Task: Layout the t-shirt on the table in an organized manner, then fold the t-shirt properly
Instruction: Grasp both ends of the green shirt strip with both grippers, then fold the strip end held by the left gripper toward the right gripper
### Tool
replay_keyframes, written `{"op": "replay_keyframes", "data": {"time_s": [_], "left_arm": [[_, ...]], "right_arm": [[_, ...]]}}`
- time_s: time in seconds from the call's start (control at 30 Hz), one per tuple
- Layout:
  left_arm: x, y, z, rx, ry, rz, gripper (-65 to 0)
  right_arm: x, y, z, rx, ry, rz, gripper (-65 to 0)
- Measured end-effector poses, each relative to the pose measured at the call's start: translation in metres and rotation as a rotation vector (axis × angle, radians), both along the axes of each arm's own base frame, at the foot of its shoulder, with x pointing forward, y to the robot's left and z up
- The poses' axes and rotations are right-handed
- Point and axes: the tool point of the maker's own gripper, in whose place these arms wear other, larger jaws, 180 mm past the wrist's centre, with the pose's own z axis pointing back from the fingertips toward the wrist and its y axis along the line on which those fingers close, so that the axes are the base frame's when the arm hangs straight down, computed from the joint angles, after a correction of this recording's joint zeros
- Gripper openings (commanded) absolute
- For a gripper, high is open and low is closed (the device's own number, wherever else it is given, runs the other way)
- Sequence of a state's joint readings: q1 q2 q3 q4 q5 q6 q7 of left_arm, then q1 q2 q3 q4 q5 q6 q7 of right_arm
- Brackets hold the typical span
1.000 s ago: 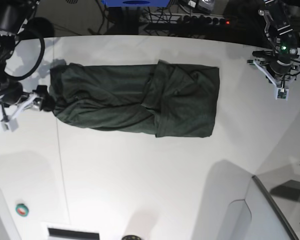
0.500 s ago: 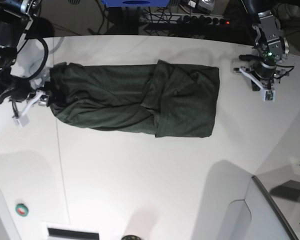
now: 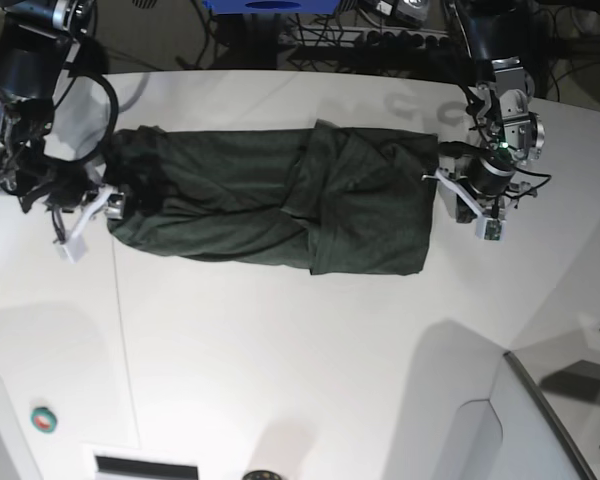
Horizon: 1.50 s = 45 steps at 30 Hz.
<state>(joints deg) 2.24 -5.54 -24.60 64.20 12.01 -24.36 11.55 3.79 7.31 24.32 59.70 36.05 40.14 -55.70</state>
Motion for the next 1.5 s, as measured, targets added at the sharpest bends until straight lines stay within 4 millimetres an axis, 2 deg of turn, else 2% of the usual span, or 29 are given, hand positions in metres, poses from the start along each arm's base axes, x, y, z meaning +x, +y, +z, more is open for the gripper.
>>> {"op": "replay_keyframes", "data": {"time_s": [0.23, 0.4, 0.53, 0.63, 0.7, 0.8, 0.83, 0.87, 1.03, 1.17, 1.23, 1.37, 1.5], "left_arm": [[0.003, -0.016, -0.001, -0.028, -0.010, -0.001, -65.0], [0.005, -0.032, -0.003, -0.059, -0.020, -0.003, -65.0], [0.012, -0.062, -0.003, -0.057, -0.018, -0.099, -65.0], [0.012, -0.069, -0.004, -0.070, -0.020, -0.105, -65.0], [0.015, -0.068, -0.002, -0.072, -0.021, -0.110, -65.0], [0.017, -0.070, -0.002, -0.066, -0.014, -0.124, -65.0], [0.018, -0.071, -0.002, -0.068, -0.016, -0.123, -65.0], [0.018, -0.072, -0.002, -0.069, -0.017, -0.121, -65.0], [0.019, -0.086, -0.003, -0.089, -0.021, -0.119, -65.0], [0.021, -0.119, -0.003, -0.082, -0.014, -0.230, -65.0], [0.021, -0.133, -0.004, -0.089, -0.011, -0.264, -65.0], [0.028, -0.160, -0.001, -0.112, -0.002, -0.309, -65.0], [0.029, -0.194, 0.003, -0.145, -0.011, -0.372, -65.0]], "right_arm": [[0.000, 0.033, 0.000, 0.069, 0.007, 0.013, -12.0], [0.000, 0.035, 0.001, 0.077, 0.004, 0.018, -12.2], [0.002, 0.035, 0.001, 0.066, 0.014, 0.036, -12.5], [0.003, 0.035, 0.000, 0.060, 0.014, 0.037, -22.4], [0.000, 0.033, -0.003, 0.041, 0.028, 0.051, -33.9], [-0.007, 0.033, -0.008, 0.020, 0.067, 0.077, -54.6], [-0.006, 0.033, -0.008, 0.017, 0.071, 0.079, -59.6], [-0.005, 0.032, -0.007, 0.014, 0.066, 0.078, -61.7], [0.010, 0.023, 0.008, -0.028, 0.008, 0.084, -61.7], [0.013, -0.001, 0.020, -0.112, 0.013, 0.124, -62.0], [0.017, -0.005, 0.030, -0.149, -0.004, 0.144, -62.0], [0.024, -0.003, 0.052, -0.192, -0.028, 0.166, -62.0], [0.032, 0.014, 0.068, -0.234, -0.066, 0.228, -62.0]]}}
